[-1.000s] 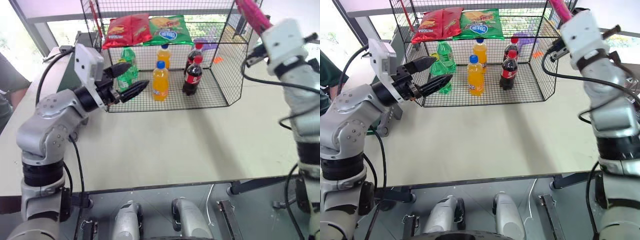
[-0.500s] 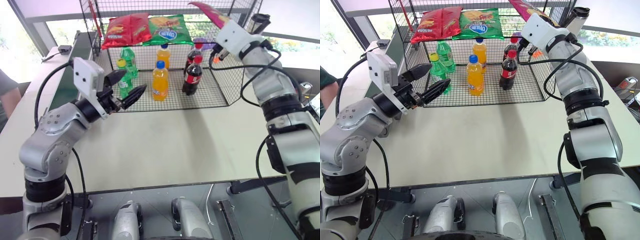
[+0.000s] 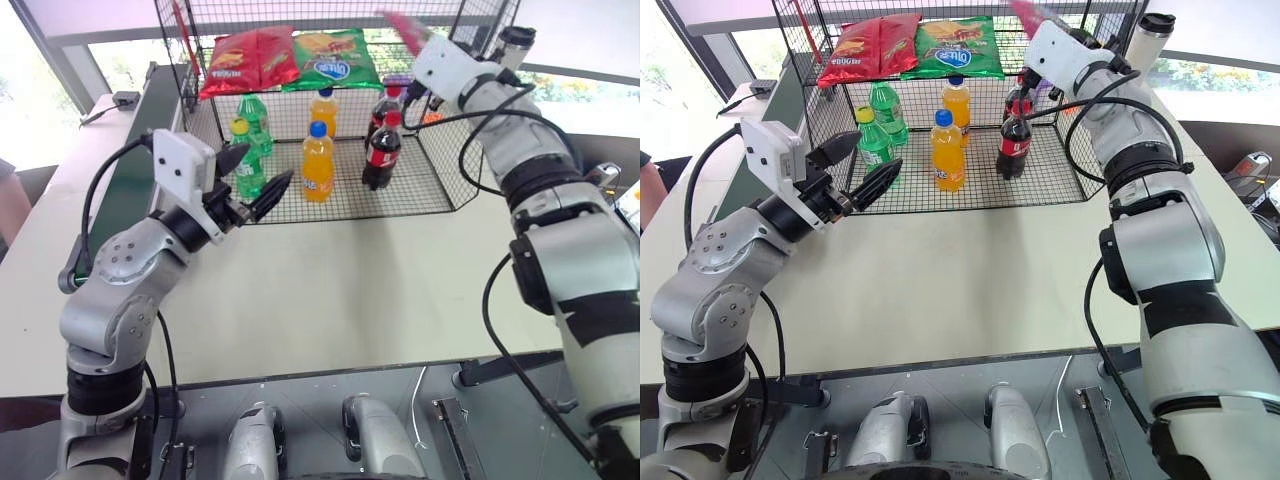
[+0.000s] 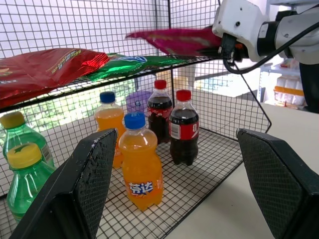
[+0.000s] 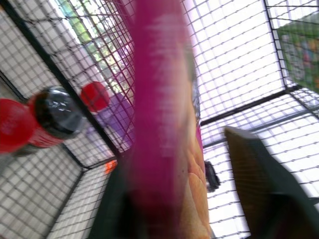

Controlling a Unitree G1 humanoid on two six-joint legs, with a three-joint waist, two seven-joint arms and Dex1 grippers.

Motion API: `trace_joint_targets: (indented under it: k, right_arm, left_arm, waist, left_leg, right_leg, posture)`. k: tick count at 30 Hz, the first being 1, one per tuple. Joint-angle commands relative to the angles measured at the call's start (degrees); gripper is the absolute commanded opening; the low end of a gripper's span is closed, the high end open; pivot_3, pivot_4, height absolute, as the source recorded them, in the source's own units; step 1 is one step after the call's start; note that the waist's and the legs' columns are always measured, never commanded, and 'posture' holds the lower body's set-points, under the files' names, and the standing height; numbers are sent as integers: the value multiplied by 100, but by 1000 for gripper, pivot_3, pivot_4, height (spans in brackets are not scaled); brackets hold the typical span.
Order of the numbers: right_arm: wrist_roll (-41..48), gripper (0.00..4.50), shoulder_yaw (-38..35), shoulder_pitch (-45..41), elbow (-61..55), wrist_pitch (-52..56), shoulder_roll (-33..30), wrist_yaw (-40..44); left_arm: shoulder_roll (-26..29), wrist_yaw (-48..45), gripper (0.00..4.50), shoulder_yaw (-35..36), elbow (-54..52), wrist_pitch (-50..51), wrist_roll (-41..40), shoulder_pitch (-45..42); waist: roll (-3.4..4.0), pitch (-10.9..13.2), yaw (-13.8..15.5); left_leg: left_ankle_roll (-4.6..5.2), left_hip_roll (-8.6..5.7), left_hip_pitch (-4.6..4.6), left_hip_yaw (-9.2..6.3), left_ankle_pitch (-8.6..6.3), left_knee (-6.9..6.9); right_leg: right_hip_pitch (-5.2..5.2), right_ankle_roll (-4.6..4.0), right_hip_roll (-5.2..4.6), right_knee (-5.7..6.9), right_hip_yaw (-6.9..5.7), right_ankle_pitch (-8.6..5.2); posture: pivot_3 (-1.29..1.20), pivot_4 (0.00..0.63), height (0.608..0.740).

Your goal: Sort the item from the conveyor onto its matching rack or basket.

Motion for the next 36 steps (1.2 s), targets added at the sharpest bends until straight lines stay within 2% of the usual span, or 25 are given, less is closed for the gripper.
trace_joint_targets:
  k: [1, 2, 15, 20, 25, 26, 28, 31, 32, 36]
  right_arm:
    - [72, 4230, -116, -312, -58, -129, -51, 145]
    - [90, 4439, -120, -314, -60, -138, -53, 309]
    - [652, 4439, -529, -276, -239, -497, -7, 2171]
    - [812, 4439, -641, -252, -262, -576, 35, 2359]
    - [699, 4439, -606, -288, -262, -740, -30, 2012]
    - [669, 3940, -591, -293, -266, -768, -47, 1933]
    - [485, 3327, -457, -289, -283, -954, -130, 1688]
    - [351, 1805, -367, -292, -231, -1108, -142, 1437]
    - [395, 1420, -402, -280, -207, -1141, -109, 1482]
    - [702, 1420, -614, -149, -174, -1255, -9, 1954]
  left_arm:
    - [16, 23, 3997, 37, -197, -132, 37, 23]
    - [17, 20, 3997, 39, -188, -134, 38, 30]
    - [-4, -8, 3997, 20, -35, -147, 62, 65]
    - [-37, 1, 3997, 0, 19, -176, 103, 99]
    - [-80, 12, 3997, -9, 45, -190, 181, 126]
    - [-84, 10, 3997, -5, 44, -192, 186, 134]
    - [-113, 16, 3997, -22, 49, -206, 207, 147]
    - [-143, 12, 3997, -58, 84, -238, 240, 135]
    - [-143, 4, 3997, -59, 99, -245, 244, 125]
    - [-141, -23, 3997, -50, 114, -251, 247, 128]
  waist:
    - [0, 0, -11]
    - [0, 0, -10]
    - [2, 1, -62]
    - [2, 1, -63]
    - [2, 1, -66]
    - [2, 1, -66]
    - [2, 1, -66]
    - [2, 1, -66]
    - [2, 1, -69]
    - [2, 1, -82]
  left_leg:
    - [0, 0, 0, 0, 0, 0]
    - [0, 0, 1, 0, 0, 0]
    - [0, 2, 5, -1, 0, 0]
    - [0, 2, 4, -1, 0, -2]
    - [0, 2, 2, 0, 0, -2]
    - [-1, 2, 2, 0, 0, -3]
    - [-1, 2, 3, 0, 0, -2]
    - [-1, 1, 2, 0, -1, -3]
    - [-1, 1, 2, 0, -1, -3]
    - [-1, 1, 3, 0, 0, -3]
  right_leg:
    - [-1, 0, 0, 0, 0, 0]
    - [0, 0, 1, 0, 0, 0]
    - [2, 0, 3, 2, 0, 1]
    - [2, 1, 2, 0, -1, 1]
    - [0, 0, 1, -1, 0, 1]
    - [0, 0, 1, -1, 0, 1]
    - [0, 0, 1, -1, 0, 1]
    - [0, 0, 0, -1, 0, 0]
    - [0, 0, 0, -1, 0, 0]
    - [0, 0, 1, -1, 0, 0]
  posture:
    - [0, 150, 740]
    - [0, 150, 740]
    - [0, 150, 740]
    - [0, 150, 740]
    - [0, 150, 740]
    - [0, 150, 740]
    - [0, 150, 740]
    - [0, 150, 740]
    - [0, 150, 740]
    - [0, 150, 740]
